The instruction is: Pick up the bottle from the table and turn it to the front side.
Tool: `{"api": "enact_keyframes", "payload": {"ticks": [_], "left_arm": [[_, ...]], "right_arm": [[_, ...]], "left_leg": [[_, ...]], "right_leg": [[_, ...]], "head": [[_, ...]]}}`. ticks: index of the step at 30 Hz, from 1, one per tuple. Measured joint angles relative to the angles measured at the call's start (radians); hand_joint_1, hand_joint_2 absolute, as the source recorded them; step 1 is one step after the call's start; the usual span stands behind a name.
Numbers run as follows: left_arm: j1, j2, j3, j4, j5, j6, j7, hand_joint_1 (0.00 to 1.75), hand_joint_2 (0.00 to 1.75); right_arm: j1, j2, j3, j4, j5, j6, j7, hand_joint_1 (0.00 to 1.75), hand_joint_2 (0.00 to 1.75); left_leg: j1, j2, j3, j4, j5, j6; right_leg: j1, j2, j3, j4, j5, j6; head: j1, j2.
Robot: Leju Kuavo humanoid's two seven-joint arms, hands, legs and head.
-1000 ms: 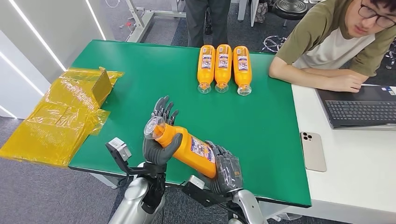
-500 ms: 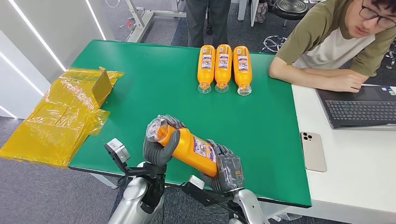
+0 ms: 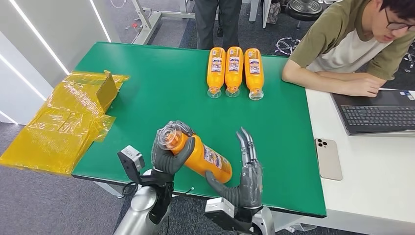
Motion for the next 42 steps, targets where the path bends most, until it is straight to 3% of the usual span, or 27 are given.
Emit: {"api": "enact_keyframes", "payload": {"ticks": [7,11,13,19,26,30,34,42], "left_arm": [[0.003,0.021,0.015,-0.121,-0.324,0.288,0.047,1.75,1.75],[-0.034,0.086,0.044,-0.162,-0.506,0.447,0.071,1.75,1.75],[-0.074,0.132,0.052,-0.163,-0.606,0.483,0.109,1.75,1.75],[-0.268,0.292,0.055,-0.025,-0.738,0.414,0.187,1.75,1.75],[-0.467,0.418,0.017,0.326,-0.859,0.403,0.177,1.75,1.75],[-0.530,0.447,-0.030,0.501,-0.926,0.398,0.164,1.75,1.75],[-0.568,0.460,-0.085,0.635,-1.001,0.398,0.208,1.75,1.75],[-0.587,0.496,-0.174,0.771,-1.161,0.394,0.299,1.75,1.75]], "right_arm": [[0.057,0.023,-0.048,-0.112,-0.113,0.000,-0.120,0.00,1.75],[0.068,0.024,-0.049,-0.151,-0.206,0.000,-0.137,0.00,1.75],[0.071,0.024,-0.049,-0.169,-0.237,0.000,-0.140,0.00,1.75],[0.075,0.024,-0.049,-0.192,-0.281,0.000,-0.142,0.00,1.75],[0.076,0.024,-0.048,-0.193,-0.312,0.000,-0.142,0.00,1.75],[0.076,0.024,-0.048,-0.195,-0.310,0.000,-0.142,0.00,1.75],[0.076,0.024,-0.048,-0.200,-0.311,0.001,-0.142,0.00,1.75],[0.073,0.024,-0.048,-0.201,-0.333,0.001,-0.142,0.00,1.75]], "left_leg": [[0.000,0.000,0.000,0.000,0.000,0.000],[0.000,0.000,0.000,0.000,0.000,0.000],[0.001,0.000,0.000,0.000,0.001,-0.001],[0.001,0.000,0.001,0.000,0.002,-0.003],[0.001,0.002,0.002,0.000,0.003,-0.004],[0.001,0.002,0.001,0.000,0.003,-0.004],[0.001,0.003,0.001,0.000,0.003,-0.004],[0.001,0.003,0.000,-0.001,0.003,-0.004]], "right_leg": [[0.000,0.000,0.000,0.000,0.000,0.000],[0.000,-0.001,0.000,0.000,0.000,0.000],[0.001,-0.001,0.000,0.001,0.000,0.000],[0.001,0.000,0.000,0.002,0.001,-0.002],[0.001,0.002,0.000,0.002,0.002,-0.003],[0.001,0.003,-0.001,0.002,0.002,-0.003],[0.001,0.003,-0.001,0.002,0.002,-0.003],[0.001,0.003,-0.001,0.002,0.002,-0.004]], "head": [[0.001,0.000],[0.001,0.000],[0.001,0.000],[0.001,0.000],[0.001,0.000],[0.001,0.000],[0.001,0.000],[0.001,0.000]]}}
